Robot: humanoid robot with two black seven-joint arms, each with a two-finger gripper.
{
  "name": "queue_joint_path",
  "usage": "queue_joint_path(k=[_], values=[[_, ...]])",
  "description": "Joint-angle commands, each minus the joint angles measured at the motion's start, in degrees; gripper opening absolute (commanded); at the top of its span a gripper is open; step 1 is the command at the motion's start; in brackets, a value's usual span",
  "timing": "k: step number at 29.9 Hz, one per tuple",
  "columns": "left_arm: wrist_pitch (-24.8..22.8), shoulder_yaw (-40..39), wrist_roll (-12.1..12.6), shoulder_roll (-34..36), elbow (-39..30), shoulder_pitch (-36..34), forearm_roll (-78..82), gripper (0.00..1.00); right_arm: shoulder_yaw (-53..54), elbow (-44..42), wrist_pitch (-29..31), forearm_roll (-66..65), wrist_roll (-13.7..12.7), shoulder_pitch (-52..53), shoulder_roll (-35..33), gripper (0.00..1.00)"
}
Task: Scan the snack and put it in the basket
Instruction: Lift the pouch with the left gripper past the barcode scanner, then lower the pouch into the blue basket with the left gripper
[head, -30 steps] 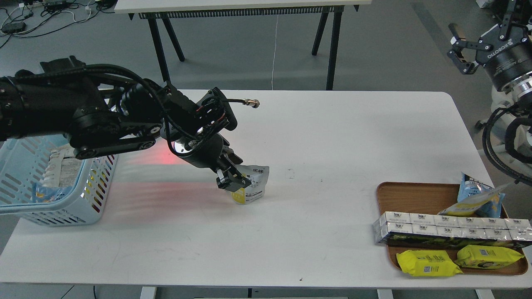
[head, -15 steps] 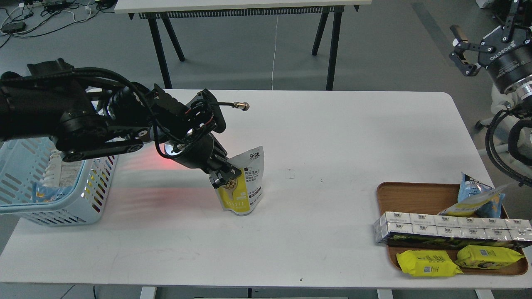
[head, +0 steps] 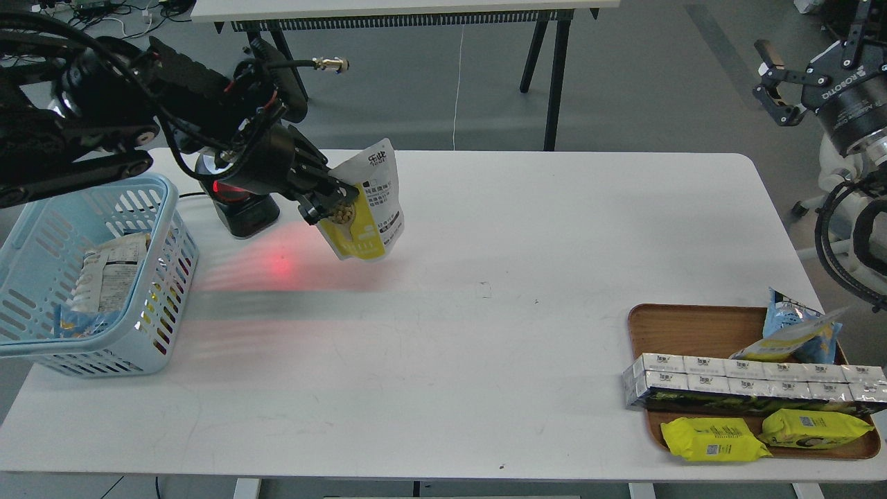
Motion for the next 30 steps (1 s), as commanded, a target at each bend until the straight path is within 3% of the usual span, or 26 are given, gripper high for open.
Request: queue_joint_path(k=[1, 8, 21, 30], values=[[0.11, 0.20, 0.01, 1.15, 2.84, 0.29, 1.84, 0.00, 0.33, 0.00, 0.00, -0.01, 0.00, 0.02, -0.03, 1.00], [0.20, -0.15, 0.01, 1.33, 8.29, 4.77, 4.84, 0.00, 0.68, 0.00, 0.00, -0.01, 0.00, -0.06, 0.06, 1.00], [0.11, -0.33, 0.01, 1.94, 9.97, 7.51, 4.57, 0.00, 0.77, 0.43, 0.00, 1.14, 0.00, -0.06, -0.82, 1.00], [-1.47, -2.70, 0.01, 15.28, 7.24, -1.01, 5.18, 0.00, 0.68, 1.14, 0.00, 1.31, 0.00, -0.15, -1.08, 1.00]])
